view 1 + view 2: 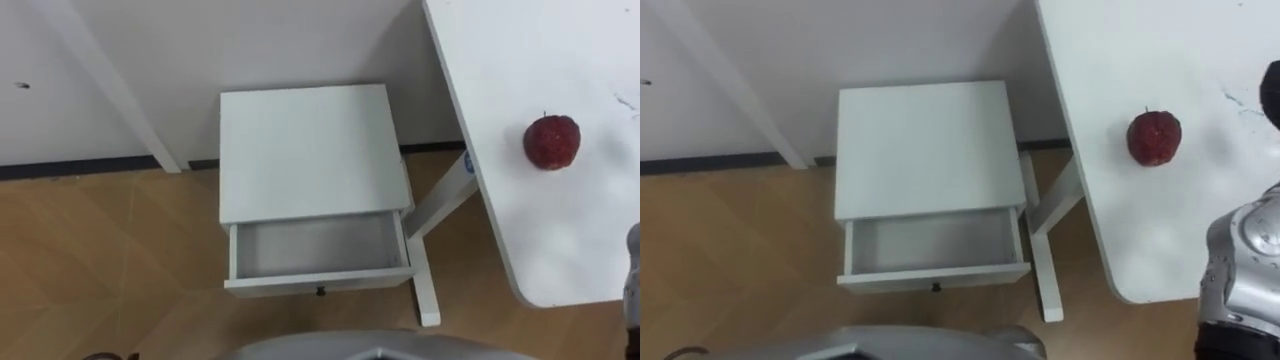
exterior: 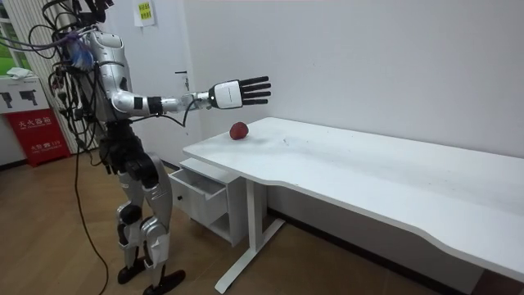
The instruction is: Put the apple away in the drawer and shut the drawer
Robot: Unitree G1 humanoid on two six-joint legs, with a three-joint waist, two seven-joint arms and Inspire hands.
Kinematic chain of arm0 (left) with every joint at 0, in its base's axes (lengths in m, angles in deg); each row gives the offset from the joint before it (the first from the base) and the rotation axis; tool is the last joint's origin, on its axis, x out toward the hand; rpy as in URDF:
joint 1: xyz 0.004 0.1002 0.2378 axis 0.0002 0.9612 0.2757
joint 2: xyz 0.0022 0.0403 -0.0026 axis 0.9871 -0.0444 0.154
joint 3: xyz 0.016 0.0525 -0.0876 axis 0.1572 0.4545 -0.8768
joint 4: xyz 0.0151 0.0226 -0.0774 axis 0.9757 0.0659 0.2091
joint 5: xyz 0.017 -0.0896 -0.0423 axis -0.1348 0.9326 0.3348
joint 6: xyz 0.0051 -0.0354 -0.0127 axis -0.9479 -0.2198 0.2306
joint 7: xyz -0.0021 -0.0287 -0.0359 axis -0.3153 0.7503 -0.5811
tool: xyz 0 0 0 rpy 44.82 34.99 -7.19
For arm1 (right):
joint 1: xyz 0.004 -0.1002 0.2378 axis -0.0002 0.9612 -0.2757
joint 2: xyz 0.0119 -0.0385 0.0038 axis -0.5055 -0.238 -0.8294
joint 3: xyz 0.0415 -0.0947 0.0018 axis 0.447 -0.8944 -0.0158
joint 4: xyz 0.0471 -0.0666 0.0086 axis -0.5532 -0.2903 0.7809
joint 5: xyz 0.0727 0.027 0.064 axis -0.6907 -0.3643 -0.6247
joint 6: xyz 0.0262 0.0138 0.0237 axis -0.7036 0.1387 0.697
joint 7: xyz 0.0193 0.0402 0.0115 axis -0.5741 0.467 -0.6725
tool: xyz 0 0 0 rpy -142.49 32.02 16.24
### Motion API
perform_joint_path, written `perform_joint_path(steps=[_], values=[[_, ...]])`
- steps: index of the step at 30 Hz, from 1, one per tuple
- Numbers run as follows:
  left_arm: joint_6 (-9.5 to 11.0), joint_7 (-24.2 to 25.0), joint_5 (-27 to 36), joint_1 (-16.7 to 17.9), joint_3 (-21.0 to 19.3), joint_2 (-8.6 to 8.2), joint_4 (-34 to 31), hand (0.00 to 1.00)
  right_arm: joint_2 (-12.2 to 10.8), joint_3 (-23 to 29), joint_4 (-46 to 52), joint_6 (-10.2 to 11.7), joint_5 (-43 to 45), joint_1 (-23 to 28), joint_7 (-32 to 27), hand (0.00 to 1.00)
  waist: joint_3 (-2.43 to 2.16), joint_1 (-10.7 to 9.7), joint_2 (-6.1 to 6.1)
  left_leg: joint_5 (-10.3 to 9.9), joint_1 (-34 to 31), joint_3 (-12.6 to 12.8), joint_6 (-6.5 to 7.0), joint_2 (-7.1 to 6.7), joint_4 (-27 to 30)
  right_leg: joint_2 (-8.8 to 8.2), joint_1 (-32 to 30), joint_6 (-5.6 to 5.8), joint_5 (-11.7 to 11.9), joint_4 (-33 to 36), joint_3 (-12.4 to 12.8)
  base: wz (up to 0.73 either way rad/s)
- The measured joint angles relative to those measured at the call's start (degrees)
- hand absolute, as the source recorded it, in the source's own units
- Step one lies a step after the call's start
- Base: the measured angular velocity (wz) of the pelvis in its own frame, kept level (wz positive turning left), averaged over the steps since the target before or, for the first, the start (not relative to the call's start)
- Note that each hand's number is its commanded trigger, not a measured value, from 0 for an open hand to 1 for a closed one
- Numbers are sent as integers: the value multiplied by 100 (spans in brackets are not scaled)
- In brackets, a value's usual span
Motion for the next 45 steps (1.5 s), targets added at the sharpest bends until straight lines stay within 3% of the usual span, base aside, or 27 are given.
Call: perform_joint_path(steps=[5, 15, 29, 39, 45], values=[[-2, 22, 1, 35, 0, 10, -4, 0, -6, -133, -43, -14, 214, -9, 435, 0, 5, 11, -111, 0, 18, 20, 0, 3, 0, -27, 28, 2, 1, 3, -93, 2], [-2, 114, -1, 52, 2, 20, -14, 0, -24, -336, -421, -221, 524, -8, 1204, 0, -7, 17, -103, -1, 18, 10, 0, 2, -4, -30, 21, 4, 3, 10, -131, 0], [34, -6, 0, 108, 128, 95, -10, 0, -2, -529, -536, -247, 529, -11, 1552, 0, -15, 39, -164, -1, 22, -52, 1, -2, 3, -31, 46, 4, 2, 10, -160, 1], [22, 1, 2, 139, 138, 86, -29, 0, -2, -658, -747, -292, 577, 1, 1836, 0, -9, 61, -102, -1, 91, -104, 0, -8, 7, -41, 201, 4, 4, -81, -275, 4], [34, 14, 5, 114, 181, 86, -19, 0, 2, -885, -761, -336, 735, 5, 2089, 0, -12, 99, 10, -2, 87, -123, 0, -9, 4, -41, 202, 4, 4, -85, -291, 2]])
